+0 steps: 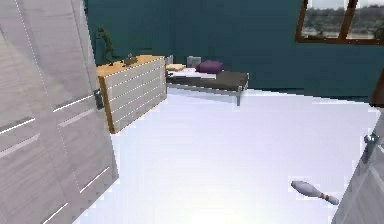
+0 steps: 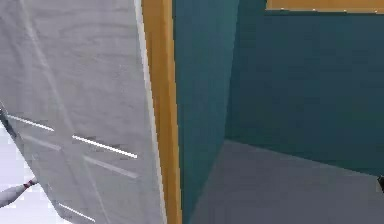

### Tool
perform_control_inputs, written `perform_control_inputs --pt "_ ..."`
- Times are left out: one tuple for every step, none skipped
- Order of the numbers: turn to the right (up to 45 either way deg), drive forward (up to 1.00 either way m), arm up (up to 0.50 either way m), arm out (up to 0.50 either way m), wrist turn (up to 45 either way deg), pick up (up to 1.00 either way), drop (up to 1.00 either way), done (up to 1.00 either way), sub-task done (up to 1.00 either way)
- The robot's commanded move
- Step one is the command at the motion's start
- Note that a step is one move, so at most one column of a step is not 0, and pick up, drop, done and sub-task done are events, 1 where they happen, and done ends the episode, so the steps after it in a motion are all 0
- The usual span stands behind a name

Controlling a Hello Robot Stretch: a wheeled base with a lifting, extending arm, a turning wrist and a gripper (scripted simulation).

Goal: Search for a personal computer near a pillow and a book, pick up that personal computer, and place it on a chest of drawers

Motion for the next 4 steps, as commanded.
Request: perform_control_inputs --pt "0.0 1.00 0.00 0.00 0.0 0.00 0.00 0.00 0.00" --pt "6.0 0.00 0.00 0.00 0.0 0.00 0.00 0.00 0.00" --pt "0.0 0.35 0.00 0.00 0.0 0.00 0.00 0.00 0.00" --pt "21.0 0.00 0.00 0.00 0.0 0.00 0.00 0.00 0.00"
